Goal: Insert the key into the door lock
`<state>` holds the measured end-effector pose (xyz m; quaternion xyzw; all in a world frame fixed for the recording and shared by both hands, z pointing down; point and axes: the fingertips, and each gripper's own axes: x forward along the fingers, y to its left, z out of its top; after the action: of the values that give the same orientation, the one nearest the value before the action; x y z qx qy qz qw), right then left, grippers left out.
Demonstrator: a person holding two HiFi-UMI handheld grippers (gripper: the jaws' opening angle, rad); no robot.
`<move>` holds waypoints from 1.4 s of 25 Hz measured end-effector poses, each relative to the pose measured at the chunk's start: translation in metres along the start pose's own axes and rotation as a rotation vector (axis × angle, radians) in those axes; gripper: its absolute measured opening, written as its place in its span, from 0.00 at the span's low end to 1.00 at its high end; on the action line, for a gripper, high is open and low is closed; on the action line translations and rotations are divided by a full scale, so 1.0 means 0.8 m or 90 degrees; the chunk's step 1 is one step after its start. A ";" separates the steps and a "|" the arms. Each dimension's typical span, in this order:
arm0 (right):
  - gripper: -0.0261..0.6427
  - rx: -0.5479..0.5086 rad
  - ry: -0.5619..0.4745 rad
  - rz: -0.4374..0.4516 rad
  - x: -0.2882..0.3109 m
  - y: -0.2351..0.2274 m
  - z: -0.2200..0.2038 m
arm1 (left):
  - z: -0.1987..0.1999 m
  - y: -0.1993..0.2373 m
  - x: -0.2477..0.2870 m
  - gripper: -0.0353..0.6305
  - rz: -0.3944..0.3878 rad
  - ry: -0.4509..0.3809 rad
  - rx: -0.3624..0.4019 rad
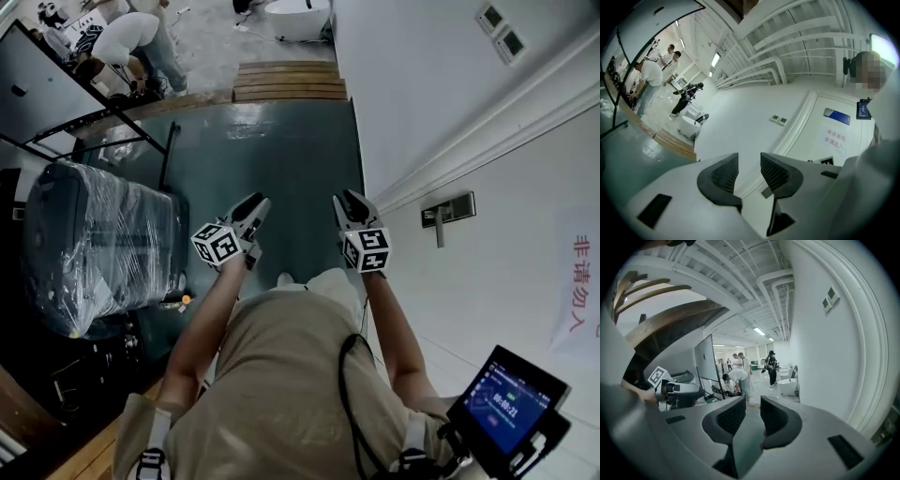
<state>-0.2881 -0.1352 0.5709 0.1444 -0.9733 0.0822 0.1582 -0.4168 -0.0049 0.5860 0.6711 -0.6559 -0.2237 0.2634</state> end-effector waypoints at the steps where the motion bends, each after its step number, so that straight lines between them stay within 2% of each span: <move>1: 0.17 -0.002 0.003 0.005 0.004 0.005 -0.001 | 0.002 0.000 -0.004 0.27 0.000 0.000 0.007; 6: 0.17 -0.026 0.025 -0.002 0.016 0.022 -0.011 | 0.006 0.012 -0.027 0.27 0.017 -0.001 0.018; 12: 0.17 -0.031 0.027 -0.019 0.019 0.015 -0.011 | -0.005 0.028 -0.029 0.27 0.043 0.029 0.034; 17: 0.17 -0.029 0.033 -0.007 0.024 0.030 -0.016 | -0.004 0.046 -0.038 0.27 0.064 0.026 0.027; 28: 0.17 -0.040 0.042 -0.023 -0.001 0.032 -0.029 | -0.029 0.039 -0.027 0.27 0.050 0.050 0.016; 35: 0.17 -0.038 0.035 -0.059 -0.013 0.018 -0.034 | -0.045 0.039 -0.027 0.27 0.049 0.072 0.007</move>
<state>-0.2752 -0.1137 0.5912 0.1823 -0.9630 0.0492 0.1925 -0.4183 0.0189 0.6325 0.6586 -0.6664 -0.1717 0.3044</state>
